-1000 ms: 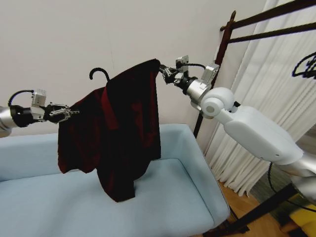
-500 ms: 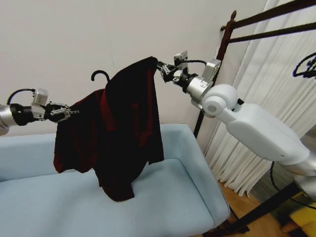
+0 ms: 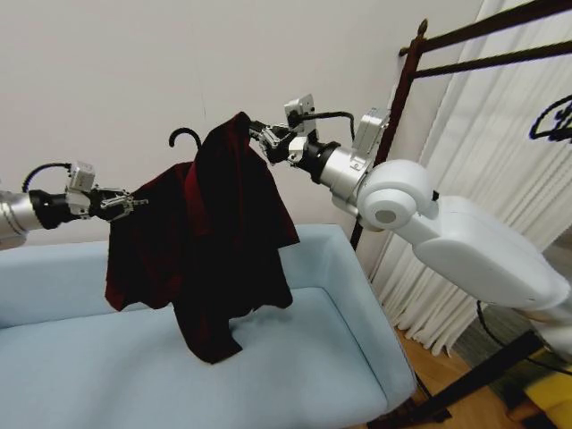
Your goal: Pick up the clothes from the sofa and hang them on the clothes hanger.
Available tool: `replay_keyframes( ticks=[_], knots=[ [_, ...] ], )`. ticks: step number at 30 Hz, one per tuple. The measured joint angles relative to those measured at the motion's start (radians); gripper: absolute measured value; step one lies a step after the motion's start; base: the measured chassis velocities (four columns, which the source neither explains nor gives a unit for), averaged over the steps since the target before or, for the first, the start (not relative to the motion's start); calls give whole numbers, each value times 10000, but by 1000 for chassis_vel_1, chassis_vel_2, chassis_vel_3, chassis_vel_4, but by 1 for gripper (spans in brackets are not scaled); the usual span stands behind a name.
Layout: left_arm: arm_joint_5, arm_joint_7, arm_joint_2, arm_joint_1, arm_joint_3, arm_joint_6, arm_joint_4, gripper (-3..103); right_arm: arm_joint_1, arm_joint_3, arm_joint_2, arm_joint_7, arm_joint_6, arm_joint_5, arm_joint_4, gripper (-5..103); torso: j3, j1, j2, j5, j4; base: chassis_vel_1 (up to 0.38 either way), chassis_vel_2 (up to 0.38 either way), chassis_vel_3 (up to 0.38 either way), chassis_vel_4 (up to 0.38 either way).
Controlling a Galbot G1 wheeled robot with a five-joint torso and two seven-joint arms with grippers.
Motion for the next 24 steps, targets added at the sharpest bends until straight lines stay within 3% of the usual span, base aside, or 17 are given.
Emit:
replay_keyframes(
  ticks=[4,10,19,24],
  knots=[
    [6,-30,-119,10,0,31,-120,3,721,25,587,78,0,225,-621,0,0,0,0,-1,0,0,0,0,0],
    [22,-38,-189,18,1,56,-192,3,828,-64,810,174,7,420,-541,0,0,0,0,-3,1,0,0,0,0],
    [19,3,-176,2,2,58,-79,3,-553,-749,-151,-82,11,203,728,0,0,-1,-2,2,-3,0,0,0,0],
    [18,-24,-209,-11,56,54,-69,3,-890,-904,-349,-45,9,208,1378,0,0,0,-2,1,-1,0,0,0,0]
  ],
)
